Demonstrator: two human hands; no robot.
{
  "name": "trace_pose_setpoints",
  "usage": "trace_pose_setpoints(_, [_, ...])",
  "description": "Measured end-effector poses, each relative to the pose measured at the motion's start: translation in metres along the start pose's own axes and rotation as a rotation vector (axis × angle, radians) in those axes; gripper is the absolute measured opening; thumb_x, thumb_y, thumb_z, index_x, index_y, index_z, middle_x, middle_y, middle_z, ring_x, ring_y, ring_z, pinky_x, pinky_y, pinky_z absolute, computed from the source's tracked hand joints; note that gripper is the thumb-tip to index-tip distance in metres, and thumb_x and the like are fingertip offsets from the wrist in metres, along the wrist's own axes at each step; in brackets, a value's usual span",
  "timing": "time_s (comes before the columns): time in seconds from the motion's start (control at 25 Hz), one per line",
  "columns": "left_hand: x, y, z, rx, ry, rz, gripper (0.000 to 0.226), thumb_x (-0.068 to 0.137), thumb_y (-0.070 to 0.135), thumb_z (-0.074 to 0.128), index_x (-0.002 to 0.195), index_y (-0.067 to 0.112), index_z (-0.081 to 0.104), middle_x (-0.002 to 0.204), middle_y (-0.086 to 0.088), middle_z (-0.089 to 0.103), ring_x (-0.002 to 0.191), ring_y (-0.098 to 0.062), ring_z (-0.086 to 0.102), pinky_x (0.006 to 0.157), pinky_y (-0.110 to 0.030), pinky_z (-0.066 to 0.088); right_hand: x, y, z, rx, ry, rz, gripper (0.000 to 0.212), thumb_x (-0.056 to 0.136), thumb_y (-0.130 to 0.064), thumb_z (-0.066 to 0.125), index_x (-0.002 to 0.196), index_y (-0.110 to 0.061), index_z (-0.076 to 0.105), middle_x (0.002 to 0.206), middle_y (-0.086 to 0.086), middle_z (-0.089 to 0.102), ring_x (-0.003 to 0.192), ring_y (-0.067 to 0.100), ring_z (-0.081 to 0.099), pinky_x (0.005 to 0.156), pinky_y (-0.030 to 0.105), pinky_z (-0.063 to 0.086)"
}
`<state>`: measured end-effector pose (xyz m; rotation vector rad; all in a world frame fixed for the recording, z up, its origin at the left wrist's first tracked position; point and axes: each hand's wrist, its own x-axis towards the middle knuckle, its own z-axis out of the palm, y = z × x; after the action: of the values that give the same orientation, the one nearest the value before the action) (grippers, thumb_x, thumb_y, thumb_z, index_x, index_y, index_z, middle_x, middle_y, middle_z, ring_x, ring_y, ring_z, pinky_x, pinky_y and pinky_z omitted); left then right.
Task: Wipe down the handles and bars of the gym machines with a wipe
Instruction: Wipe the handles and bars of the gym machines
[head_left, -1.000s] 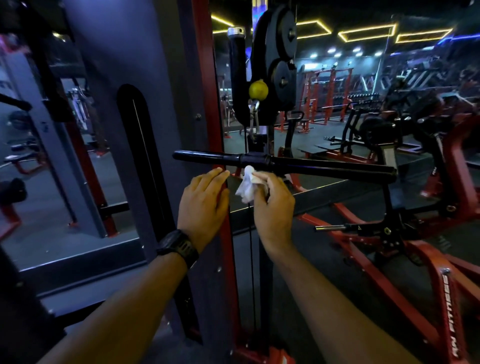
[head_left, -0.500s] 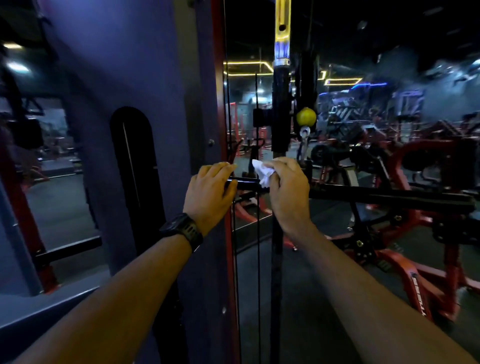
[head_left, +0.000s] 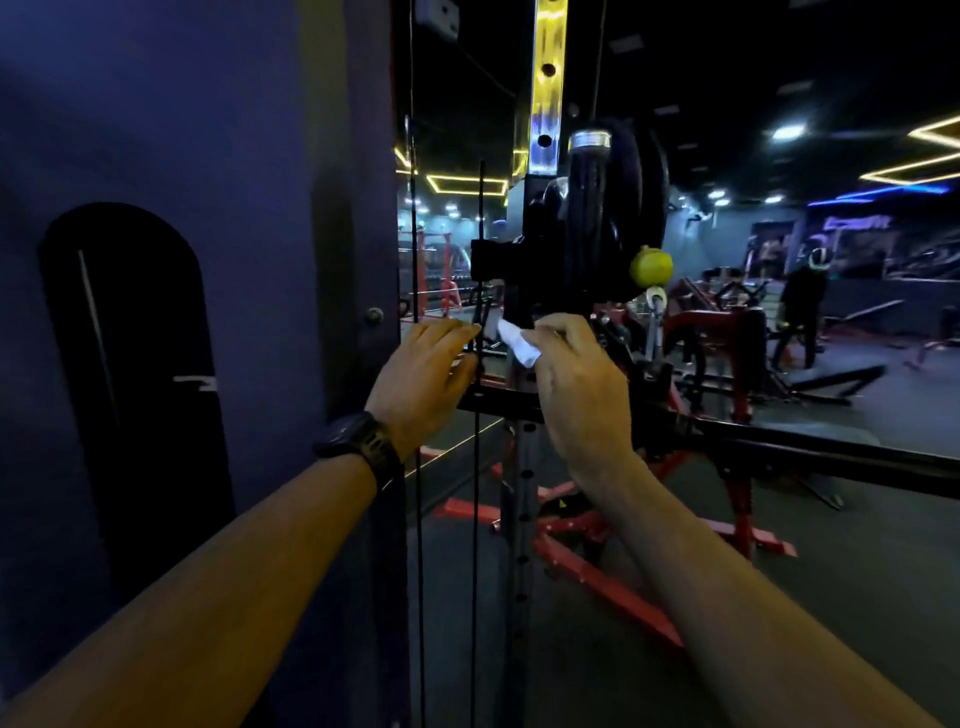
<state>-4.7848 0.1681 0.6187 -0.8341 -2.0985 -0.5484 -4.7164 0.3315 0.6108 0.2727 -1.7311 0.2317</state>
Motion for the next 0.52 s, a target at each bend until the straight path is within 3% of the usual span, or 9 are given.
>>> trace_pose_setpoints(0.16, [0.025,-0.025,0.032,-0.175,-0.061,0.053,0.051,0.099,0.021,0.056,0.147,0.015,0.040,0.148,-0.006,0.043,0.137,-0.022,0.032,0.112,-0.027,0.024,-0.005,0.011,0.018,-0.100,0.018,0.005,0.032,0.093,-0.009,0.042,0.108,0.004,0.067,0.118,0.018,0.062,0.093,0.033,0.065,0.072,0.039,0.057])
trace_pose_setpoints(0.28, [0.047,-0.034,0.062,-0.290,-0.072,0.059,0.061,0.096,0.020,0.060,0.150,0.014,0.034,0.153,-0.008,0.036,0.140,-0.024,0.028,0.118,-0.033,0.023,-0.007,0.016,0.023,-0.287,-0.081,-0.070,0.026,0.089,0.001,0.057,0.114,0.005,0.063,0.126,0.020,0.058,0.098,0.034,0.065,0.073,0.036,0.059])
trace_pose_setpoints(0.4, [0.060,-0.041,0.095,-0.339,-0.065,0.088,0.067,0.095,0.026,0.062,0.152,0.013,0.028,0.157,-0.009,0.029,0.144,-0.028,0.023,0.119,-0.039,0.020,-0.002,0.010,0.020,-0.478,-0.180,-0.124,0.040,0.078,0.005,0.066,0.117,0.006,0.062,0.126,0.021,0.058,0.098,0.033,0.065,0.067,0.032,0.056])
trace_pose_setpoints(0.52, [0.072,-0.048,0.118,-0.428,0.003,0.115,0.068,0.094,0.030,0.061,0.152,0.012,0.029,0.159,-0.008,0.025,0.146,-0.027,0.020,0.118,-0.029,0.012,0.009,0.001,0.035,-0.650,-0.308,-0.174,0.052,0.069,0.002,0.070,0.120,0.009,0.060,0.123,0.024,0.059,0.106,0.034,0.064,0.078,0.032,0.057])
